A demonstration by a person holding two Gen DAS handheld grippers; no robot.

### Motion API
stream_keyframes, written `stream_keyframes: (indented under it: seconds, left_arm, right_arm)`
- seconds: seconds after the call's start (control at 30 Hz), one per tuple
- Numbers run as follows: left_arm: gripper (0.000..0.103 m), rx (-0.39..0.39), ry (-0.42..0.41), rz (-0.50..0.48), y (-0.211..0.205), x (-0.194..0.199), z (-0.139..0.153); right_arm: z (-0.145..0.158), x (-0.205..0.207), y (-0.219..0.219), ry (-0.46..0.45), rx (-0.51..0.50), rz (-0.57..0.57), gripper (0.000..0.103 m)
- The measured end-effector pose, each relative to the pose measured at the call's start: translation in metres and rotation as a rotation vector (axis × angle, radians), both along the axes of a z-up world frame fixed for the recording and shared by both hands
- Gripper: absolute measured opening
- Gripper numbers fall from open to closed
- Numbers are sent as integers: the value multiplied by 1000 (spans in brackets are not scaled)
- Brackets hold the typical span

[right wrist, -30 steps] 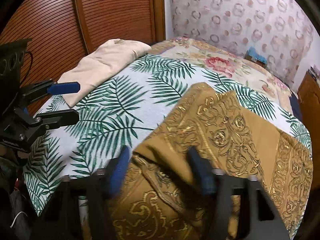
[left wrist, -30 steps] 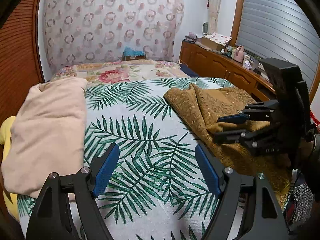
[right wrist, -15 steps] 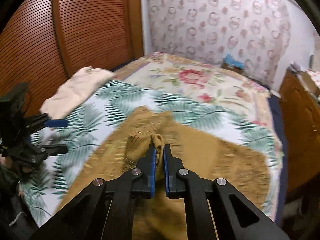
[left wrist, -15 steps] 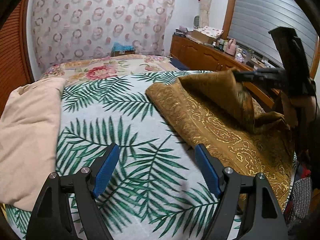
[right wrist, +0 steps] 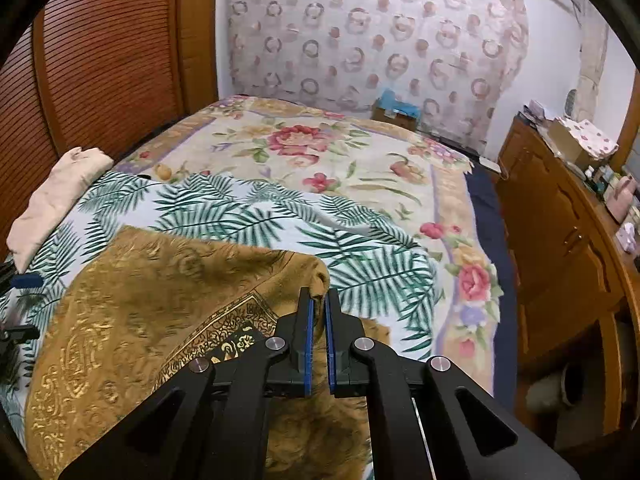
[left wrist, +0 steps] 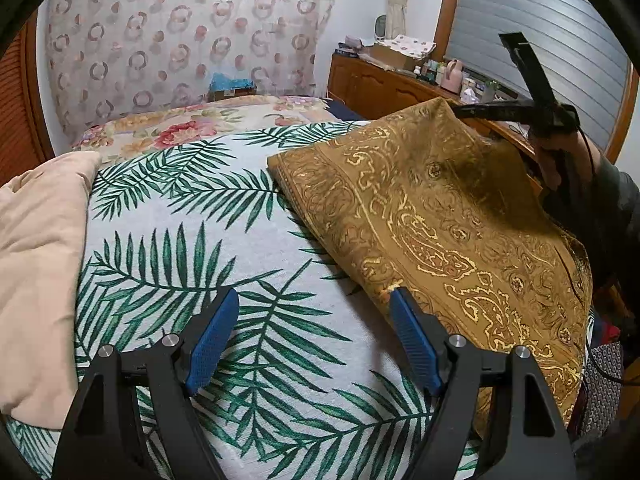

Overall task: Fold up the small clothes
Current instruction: 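Fold the held edge over the shirt and open the right tool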

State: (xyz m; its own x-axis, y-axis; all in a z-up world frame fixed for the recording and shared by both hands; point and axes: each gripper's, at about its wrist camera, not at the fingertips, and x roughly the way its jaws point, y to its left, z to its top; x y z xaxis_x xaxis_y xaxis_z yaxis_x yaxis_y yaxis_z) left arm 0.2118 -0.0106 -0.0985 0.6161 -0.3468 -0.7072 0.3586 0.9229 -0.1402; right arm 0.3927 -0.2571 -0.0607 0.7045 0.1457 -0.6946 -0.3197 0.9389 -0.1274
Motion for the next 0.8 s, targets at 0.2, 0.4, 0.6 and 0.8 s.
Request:
stream_keyframes:
  seconds: [0.2,0.4,0.6,0.8]
  left_arm:
    - [79,10,2,-22,-8,0,1]
    - [79,10,5,-26,-11,-3,2]
    - [79,10,3,-33,-16,-5,2]
    - [79,6,-6,-45,-22,-11,5]
  right_arm:
    - [2,5,-3,-1,-6,-19,5]
    - [-2,-3,-10,33,36,-55,30]
    - [5,-44,-19,32,115,-33,51]
    - [-5,-85,-28,96,170,3,51]
